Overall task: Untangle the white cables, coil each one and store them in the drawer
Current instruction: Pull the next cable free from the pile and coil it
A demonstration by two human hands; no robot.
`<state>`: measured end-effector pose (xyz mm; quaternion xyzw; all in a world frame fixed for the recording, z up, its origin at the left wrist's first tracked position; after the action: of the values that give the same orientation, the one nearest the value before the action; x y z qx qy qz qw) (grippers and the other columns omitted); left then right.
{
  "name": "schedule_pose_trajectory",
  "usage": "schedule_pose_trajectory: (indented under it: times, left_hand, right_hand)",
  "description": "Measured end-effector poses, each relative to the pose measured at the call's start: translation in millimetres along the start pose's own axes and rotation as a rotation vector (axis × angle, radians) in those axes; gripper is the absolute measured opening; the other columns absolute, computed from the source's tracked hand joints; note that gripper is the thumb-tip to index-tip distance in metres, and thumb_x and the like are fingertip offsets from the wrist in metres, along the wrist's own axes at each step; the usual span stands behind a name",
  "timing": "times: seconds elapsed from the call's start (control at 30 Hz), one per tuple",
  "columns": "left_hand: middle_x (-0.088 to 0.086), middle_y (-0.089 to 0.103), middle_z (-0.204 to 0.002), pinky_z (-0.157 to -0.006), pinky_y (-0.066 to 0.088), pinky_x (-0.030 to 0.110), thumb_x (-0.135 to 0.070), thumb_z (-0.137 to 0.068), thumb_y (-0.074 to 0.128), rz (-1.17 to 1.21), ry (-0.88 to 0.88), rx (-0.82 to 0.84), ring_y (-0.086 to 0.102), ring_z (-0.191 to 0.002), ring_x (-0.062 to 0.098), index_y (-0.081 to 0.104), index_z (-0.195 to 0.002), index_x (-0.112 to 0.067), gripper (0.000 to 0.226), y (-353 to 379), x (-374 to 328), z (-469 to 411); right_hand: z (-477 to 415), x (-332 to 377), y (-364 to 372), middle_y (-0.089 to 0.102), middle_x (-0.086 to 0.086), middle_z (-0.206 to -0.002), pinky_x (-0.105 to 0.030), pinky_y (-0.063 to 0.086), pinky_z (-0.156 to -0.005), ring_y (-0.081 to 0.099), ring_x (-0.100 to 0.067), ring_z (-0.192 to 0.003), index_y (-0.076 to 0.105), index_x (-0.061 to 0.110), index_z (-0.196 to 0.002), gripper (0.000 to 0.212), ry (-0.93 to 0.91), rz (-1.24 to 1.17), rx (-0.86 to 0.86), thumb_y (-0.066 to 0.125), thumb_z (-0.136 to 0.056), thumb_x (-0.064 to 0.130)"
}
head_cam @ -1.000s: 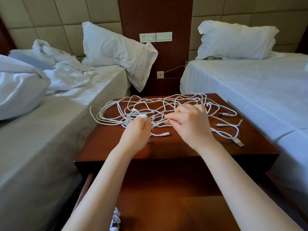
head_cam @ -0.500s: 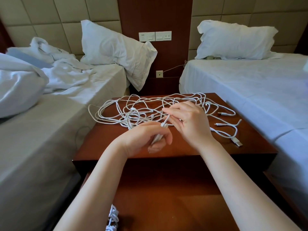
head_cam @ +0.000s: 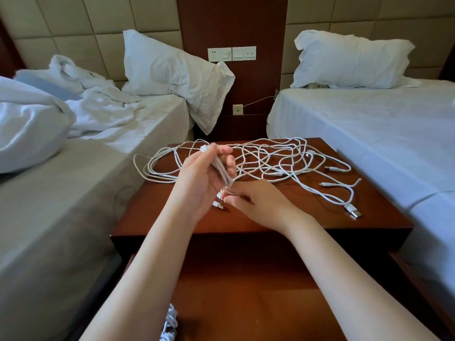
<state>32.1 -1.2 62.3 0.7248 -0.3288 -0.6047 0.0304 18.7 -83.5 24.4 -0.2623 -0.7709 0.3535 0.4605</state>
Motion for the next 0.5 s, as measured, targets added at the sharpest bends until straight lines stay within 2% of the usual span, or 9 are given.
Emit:
schedule_pose_trajectory:
  times: [0.1,0.23,0.4,0.5]
  left_hand:
    - [0.007,0.066,-0.066,-0.064,0.054,0.027,-0.016,-0.104,0.033,-0.072,0.034,-0.141,0.064,-0.063,0.017,0.056,-0.084,-0.001,0.034,-14.4,1.2,-3.0]
    - [0.004,0.071,-0.068,-0.069,0.058,0.027,-0.015,-0.104,0.036,-0.218,0.119,-0.345,0.069,-0.067,0.017,0.059,-0.084,-0.004,0.032,-35.1,-5.7,-0.1]
    - [0.001,0.07,-0.071,-0.067,0.055,0.02,-0.015,-0.101,0.039,-0.776,0.259,-0.505,0.069,-0.066,0.009,0.06,-0.08,-0.006,0.03,-46.5,-17.3,6.9]
    - [-0.002,0.066,-0.072,-0.06,0.044,0.008,-0.018,-0.101,0.039,-1.005,0.234,-0.492,0.064,-0.064,0.004,0.057,-0.073,-0.011,0.034,-40.8,-14.1,4.5]
  right_hand:
    - [0.5,0.7,-4.1,0.059,0.014,-0.071,-0.03,0.044,-0.067,0.052,-0.001,-0.065,0.068,0.025,-0.098,0.015,-0.004,0.034,-0.032,0.056,-0.096,0.033]
    - [1.0,-8.6,-16.1,0.058,0.008,-0.066,-0.025,0.037,-0.059,0.051,-0.009,-0.06,0.063,0.026,-0.082,0.015,0.053,0.03,-0.071,0.06,-0.093,0.036]
    - [4.8,-5.7,-36.6,0.054,0.007,-0.056,-0.016,0.032,-0.058,0.047,-0.008,-0.053,0.06,0.023,-0.069,0.022,0.022,-0.018,-0.186,0.065,-0.09,0.023]
    - [5.9,-4.0,-48.2,0.058,0.002,-0.061,-0.02,0.036,-0.071,0.053,-0.012,-0.058,0.061,0.019,-0.07,0.019,-0.034,-0.061,-0.29,0.063,-0.089,0.019]
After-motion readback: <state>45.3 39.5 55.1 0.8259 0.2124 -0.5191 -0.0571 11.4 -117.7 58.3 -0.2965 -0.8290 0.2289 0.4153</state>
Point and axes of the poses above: each hand's wrist, its own z-axis away from the middle knuckle, its own y-axis out of the palm, x = y × z, the point moved 9 cm from there along -z, towards the middle knuckle
